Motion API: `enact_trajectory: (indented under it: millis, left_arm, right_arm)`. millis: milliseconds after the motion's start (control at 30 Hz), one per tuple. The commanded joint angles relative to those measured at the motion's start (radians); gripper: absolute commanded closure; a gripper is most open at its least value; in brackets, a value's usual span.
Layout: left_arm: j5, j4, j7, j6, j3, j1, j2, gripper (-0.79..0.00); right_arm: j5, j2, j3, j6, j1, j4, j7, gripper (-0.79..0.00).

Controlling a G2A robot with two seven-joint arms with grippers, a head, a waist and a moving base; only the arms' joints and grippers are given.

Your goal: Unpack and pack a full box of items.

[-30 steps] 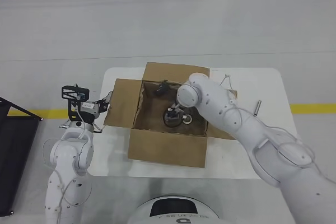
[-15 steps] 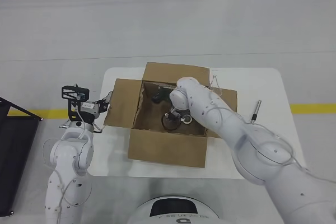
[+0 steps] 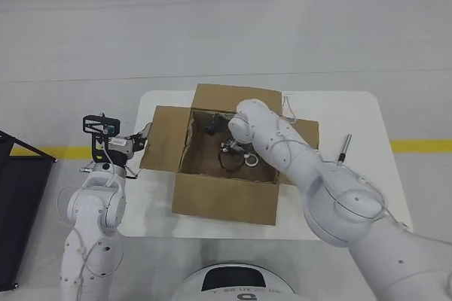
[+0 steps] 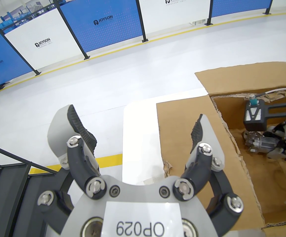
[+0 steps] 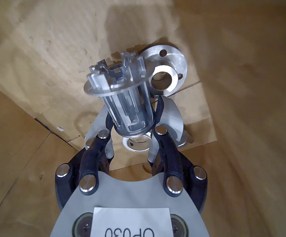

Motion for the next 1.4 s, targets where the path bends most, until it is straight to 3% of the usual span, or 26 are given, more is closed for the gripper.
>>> enact_trajectory:
  millis: [0,233,433,533,633,767,867,933,1233,1367]
  left_arm:
    - [0.000,0.000,0.000,0.000,0.000,0.000,0.000,-0.785]
    - [0.000,0.000,0.000,0.000,0.000,0.000,0.000,-0.785]
    - [0.000,0.000,0.000,0.000,0.000,0.000,0.000,-0.785]
    - [0.000,0.000,0.000,0.000,0.000,0.000,0.000,-0.785]
    - [0.000,0.000,0.000,0.000,0.000,0.000,0.000,-0.785]
    - [0.000,0.000,0.000,0.000,0.000,0.000,0.000,-0.785]
    - [0.000,0.000,0.000,0.000,0.000,0.000,0.000,-0.785]
    - [0.000,0.000,0.000,0.000,0.000,0.000,0.000,-0.785]
    - [0.000,0.000,0.000,0.000,0.000,0.000,0.000,-0.785]
    - [0.000,0.000,0.000,0.000,0.000,0.000,0.000,-0.785]
  right_arm:
    - [-0.005,0.006,0.008,-0.011,0.009,0.002,-0.021,0.000]
    - [-0.032,0.062,0.052,-0.046,0.013,-0.072,-0.124,0.000]
    - [-0.105,0.173,0.118,-0.092,-0.054,-0.302,-0.202,0.000]
    - [-0.166,0.253,0.182,-0.043,-0.127,-0.511,-0.172,0.000]
    - [-0.253,0.348,0.294,0.024,-0.252,-0.805,-0.106,0.000]
    - [-0.369,0.472,0.519,0.031,-0.517,-1.233,-0.028,0.000]
    - [-0.399,0.531,0.693,0.005,-0.720,-1.469,-0.064,0.000]
    - [-0.375,0.552,0.791,0.003,-0.829,-1.563,-0.117,0.000]
    - [-0.375,0.552,0.791,0.003,-0.829,-1.563,-0.117,0.000]
    - [-0.353,0.552,0.799,0.008,-0.847,-1.561,-0.171,0.000]
